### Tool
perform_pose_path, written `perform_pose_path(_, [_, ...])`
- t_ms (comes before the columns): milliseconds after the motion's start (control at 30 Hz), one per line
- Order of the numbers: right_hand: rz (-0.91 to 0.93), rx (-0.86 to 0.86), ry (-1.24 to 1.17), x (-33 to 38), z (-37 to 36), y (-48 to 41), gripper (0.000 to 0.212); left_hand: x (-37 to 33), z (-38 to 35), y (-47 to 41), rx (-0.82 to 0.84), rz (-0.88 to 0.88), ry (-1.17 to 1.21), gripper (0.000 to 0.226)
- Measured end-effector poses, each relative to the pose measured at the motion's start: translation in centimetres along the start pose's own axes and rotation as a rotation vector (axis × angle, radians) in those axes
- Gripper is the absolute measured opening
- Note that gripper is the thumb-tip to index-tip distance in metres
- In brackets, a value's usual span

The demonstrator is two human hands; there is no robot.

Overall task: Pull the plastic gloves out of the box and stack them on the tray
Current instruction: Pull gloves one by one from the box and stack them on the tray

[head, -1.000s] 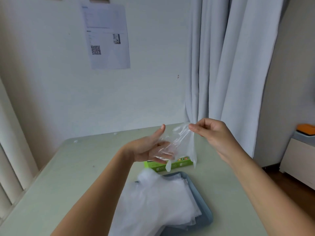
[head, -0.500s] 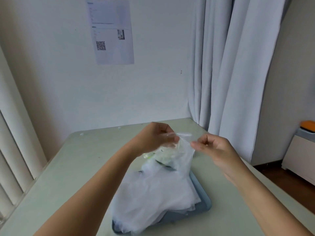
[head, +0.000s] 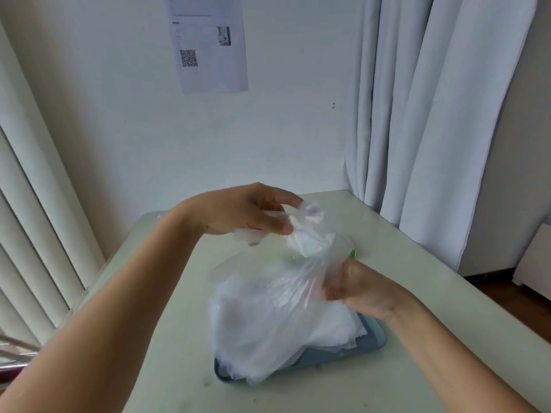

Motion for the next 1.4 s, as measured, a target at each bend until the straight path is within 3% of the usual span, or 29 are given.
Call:
perform_pose_path(33, [0.013, -0.058, -0.112, 0.0, 0.5, 0.1, 0.038, 1.0, 0.1, 0.2, -0.036, 0.04, 0.018, 0.04])
perform_pose_path(100, [0.042, -0.207, -0.36, -0.2, 1.8, 0.2, 0.036, 3.3, -0.2, 0.6, -0.141, 0.135, 0.066, 0.047])
perform_pose_path(167, [0.015, -0.397, -0.412, -0.3, 3.0, 0.1, 0.031, 5.5, -1.4, 0.9, -0.226, 0.231, 0.158, 0.052])
perform_pose_path(300, [-0.135, -0.636, -0.074, -2.4, 5.3, -0.4, 0.003, 8.8, -5.7, 1.3, -0.288, 0.393, 0.138, 0.059])
perform_pose_path(367, [-0.176, -0.705, 0.245, -4.4, 6.8, -1.1, 0.004, 10.2, -7.9, 1.6, -0.302, 0.471, 0.029, 0.06])
perform_pose_path(467, [-0.221, -0.671, 0.691, -6.3, 7.7, -1.8, 0.022, 12.3, -9.9, 2.1, -0.341, 0.576, -0.082, 0.062])
perform_pose_path(633, [-0.183, -0.644, 0.766, -6.3, 6.7, -1.8, 0.017, 11.6, -8.4, 3.4, -0.522, 0.709, -0.626, 0.063])
perform_pose_path(733, [-0.132, -0.614, 0.694, -5.8, 5.9, -1.5, 0.022, 8.5, -8.8, 3.0, -0.63, 0.531, -0.648, 0.057])
perform_pose_path(833, [-0.141, -0.52, 0.554, -5.9, 5.4, -1.4, 0.031, 6.3, -12.0, 1.4, -0.495, 0.247, -0.564, 0.042])
perform_pose_path(900, [-0.155, -0.45, 0.549, -6.0, 5.4, -1.4, 0.035, 6.3, -14.4, 0.2, -0.346, 0.174, -0.569, 0.039])
perform_pose_path(1133, [-0.2, -0.356, 0.546, -5.6, 5.6, -2.0, 0.036, 10.3, -18.6, -0.5, 0.079, 0.186, -0.682, 0.053])
perform_pose_path(1233, [-0.205, -0.386, 0.68, -4.6, 5.8, -3.4, 0.044, 10.7, -18.9, -0.4, 0.149, 0.212, -0.593, 0.052])
perform_pose_path(1400, [-0.234, -0.298, 0.751, -4.2, 4.7, -7.2, 0.037, 10.7, -18.9, -0.3, 0.18, 0.235, -0.54, 0.051])
Point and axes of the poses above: each hand's wrist, its own y-axis away from the middle knuckle, its own z-axis out of the back of the hand, x = y × z, the point moved 4 cm from there along -y, towards the middle knuckle, and after that the axes turned 9 degrees about -y, right-handed, at the moved point
